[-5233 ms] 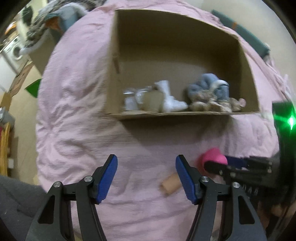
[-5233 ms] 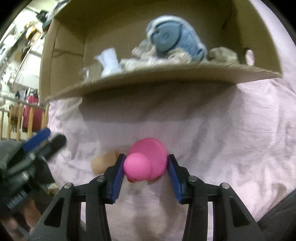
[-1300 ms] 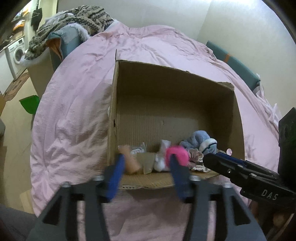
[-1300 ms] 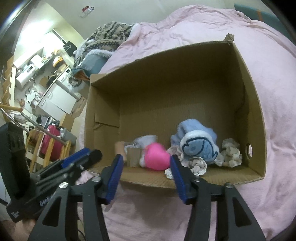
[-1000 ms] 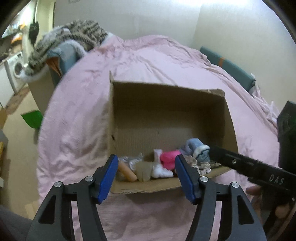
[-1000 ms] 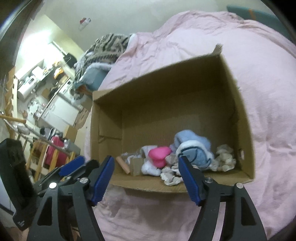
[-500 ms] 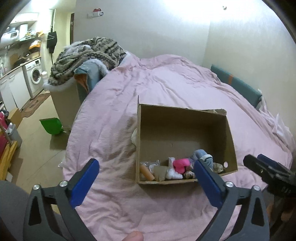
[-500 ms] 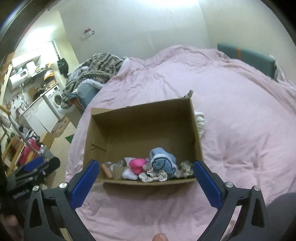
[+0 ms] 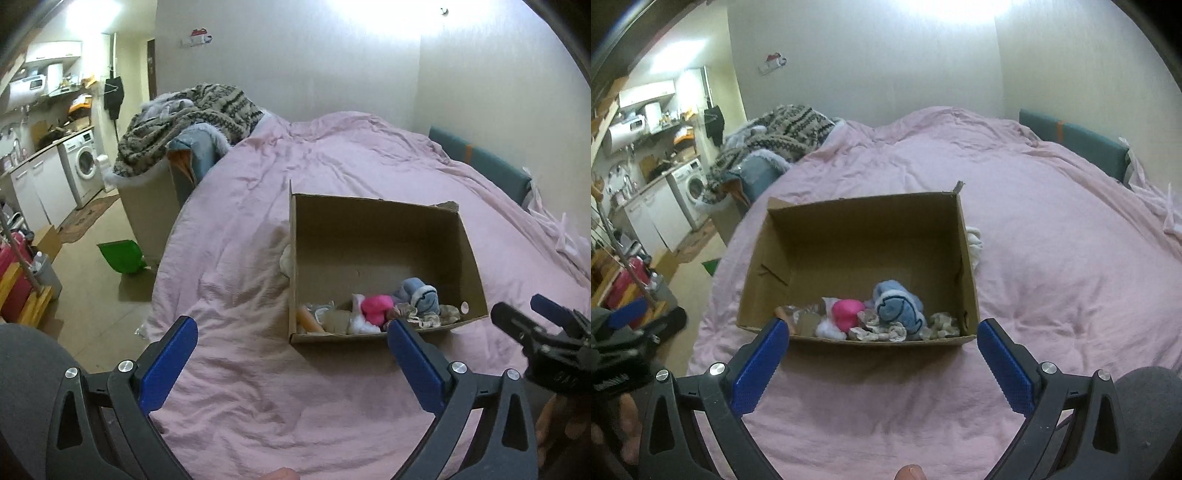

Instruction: Organize soft objects

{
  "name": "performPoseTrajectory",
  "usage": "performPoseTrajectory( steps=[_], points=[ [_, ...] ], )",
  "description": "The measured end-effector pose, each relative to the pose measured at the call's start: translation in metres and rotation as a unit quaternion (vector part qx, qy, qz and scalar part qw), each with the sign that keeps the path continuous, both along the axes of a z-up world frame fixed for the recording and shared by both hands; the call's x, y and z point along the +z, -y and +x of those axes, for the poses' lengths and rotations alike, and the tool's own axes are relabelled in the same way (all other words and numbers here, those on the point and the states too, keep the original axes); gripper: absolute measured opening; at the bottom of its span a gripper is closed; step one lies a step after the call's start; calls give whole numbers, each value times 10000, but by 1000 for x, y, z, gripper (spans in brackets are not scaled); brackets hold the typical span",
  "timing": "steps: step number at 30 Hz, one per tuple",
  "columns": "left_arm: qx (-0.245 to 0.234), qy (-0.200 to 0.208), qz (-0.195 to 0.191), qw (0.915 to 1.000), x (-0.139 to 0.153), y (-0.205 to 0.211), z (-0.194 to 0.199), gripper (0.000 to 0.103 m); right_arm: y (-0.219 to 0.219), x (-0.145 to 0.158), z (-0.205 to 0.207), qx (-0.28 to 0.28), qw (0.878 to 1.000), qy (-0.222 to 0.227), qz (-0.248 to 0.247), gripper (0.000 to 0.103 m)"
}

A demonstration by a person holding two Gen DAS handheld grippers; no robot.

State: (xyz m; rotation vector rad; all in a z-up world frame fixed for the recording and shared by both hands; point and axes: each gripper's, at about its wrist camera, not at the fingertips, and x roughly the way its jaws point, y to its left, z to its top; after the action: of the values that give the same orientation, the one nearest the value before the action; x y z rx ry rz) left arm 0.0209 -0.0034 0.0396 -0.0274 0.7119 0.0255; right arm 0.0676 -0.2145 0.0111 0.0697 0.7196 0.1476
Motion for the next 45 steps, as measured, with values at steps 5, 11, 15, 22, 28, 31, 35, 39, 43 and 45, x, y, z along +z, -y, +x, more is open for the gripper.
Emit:
performPoseTrajectory(
  steps=[5,11,15,22,28,31,35,39,43,45],
  points=[
    [-28,-118,-92,9999,-7,1,6,102,-3,-6,4,2,9999,-52,-147,103],
    [-70,-102,-40,9999,-12,2,7,102,-2,-10,9,-19,9998,-150,-109,103],
    [-44,-100,32,9999,-13,5,8,102,-3,-11,9,-44,9997,-161,-161,103],
    [-7,-142,-47,9999,-14,2,8,102,-4,-11,9,-35,9998,-150,-162,103],
    [-45,-135,-48,9999,-13,2,7,102,-4,-11,9,-24,9998,-144,-167,103],
    [-68,-135,-49,9999,-13,3,6,102,-4,-11,9,-32,9997,-144,-171,103],
    [-69,-138,-49,9999,-13,3,6,102,-5,-11,9,-43,9997,-141,-179,103],
    [-62,-132,-50,9999,-13,3,6,102,-5,-10,11,-61,9997,-139,-174,103],
    [-53,-159,-60,9998,-12,3,7,102,-5,-10,12,-58,9997,-163,-162,103],
    [-55,-199,-111,9997,-12,3,7,102,-3,-9,12,-68,9997,-168,-145,103]
  ],
)
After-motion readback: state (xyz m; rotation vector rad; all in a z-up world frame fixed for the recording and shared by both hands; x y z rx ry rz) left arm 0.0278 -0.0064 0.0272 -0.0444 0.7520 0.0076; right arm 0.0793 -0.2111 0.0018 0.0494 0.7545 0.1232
